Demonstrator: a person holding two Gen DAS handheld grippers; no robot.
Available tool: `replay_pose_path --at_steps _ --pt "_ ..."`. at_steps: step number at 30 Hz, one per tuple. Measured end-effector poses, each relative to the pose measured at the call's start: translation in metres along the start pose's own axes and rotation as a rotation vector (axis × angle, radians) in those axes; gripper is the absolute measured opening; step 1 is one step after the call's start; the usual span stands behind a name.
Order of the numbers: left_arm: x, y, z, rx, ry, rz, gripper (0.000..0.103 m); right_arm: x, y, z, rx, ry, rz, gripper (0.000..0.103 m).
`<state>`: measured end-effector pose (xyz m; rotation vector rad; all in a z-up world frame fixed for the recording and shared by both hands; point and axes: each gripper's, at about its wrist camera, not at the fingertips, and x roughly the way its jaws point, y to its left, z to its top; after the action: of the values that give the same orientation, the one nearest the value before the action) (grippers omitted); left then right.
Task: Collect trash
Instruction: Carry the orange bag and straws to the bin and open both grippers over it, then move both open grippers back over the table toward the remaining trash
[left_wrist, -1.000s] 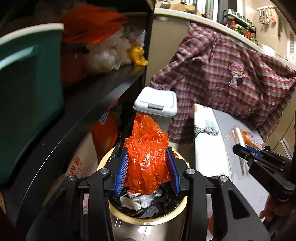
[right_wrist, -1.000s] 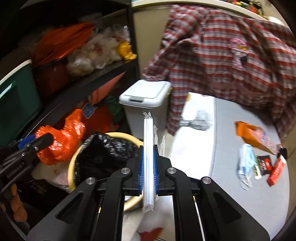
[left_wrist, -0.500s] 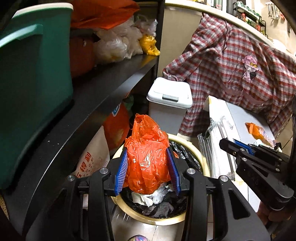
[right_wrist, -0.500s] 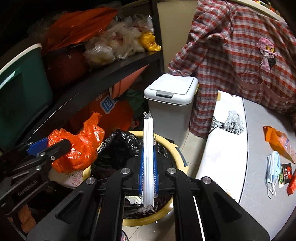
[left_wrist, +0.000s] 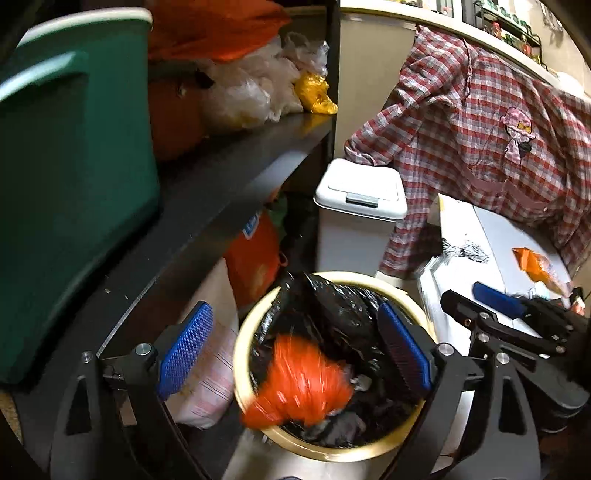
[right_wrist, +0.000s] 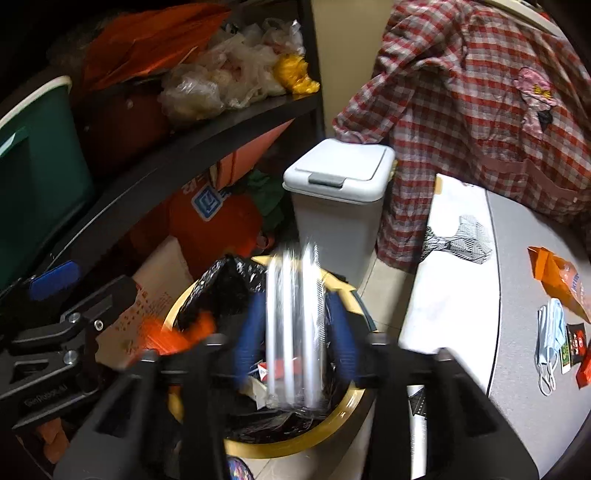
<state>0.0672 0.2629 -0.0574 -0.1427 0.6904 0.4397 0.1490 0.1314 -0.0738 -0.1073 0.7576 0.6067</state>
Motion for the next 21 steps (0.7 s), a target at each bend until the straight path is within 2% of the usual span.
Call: replay_pose_path --at_steps 1,3,13,21 --pt "0.001 0.0 0.0 0.006 0.006 0.004 0.093 -0.002 0.0 0.0 0.002 -0.009 -0.004 0.051" --pt "0.003 -0.001 0.0 0.014 0.019 0.01 0.093 -0.005 -0.001 0.0 -0.002 -0.018 -0.007 0.057" --pt "-0.005 -0.003 0.002 0.013 -0.001 0.005 0.093 -0.017 -0.007 -0.003 0.022 -0.018 -0.018 0.063" --pt "-0.024 -0.016 0.003 0.045 -0.051 0.012 0.093 -0.049 -0.016 -0.007 0.038 -0.043 -0.043 0.064"
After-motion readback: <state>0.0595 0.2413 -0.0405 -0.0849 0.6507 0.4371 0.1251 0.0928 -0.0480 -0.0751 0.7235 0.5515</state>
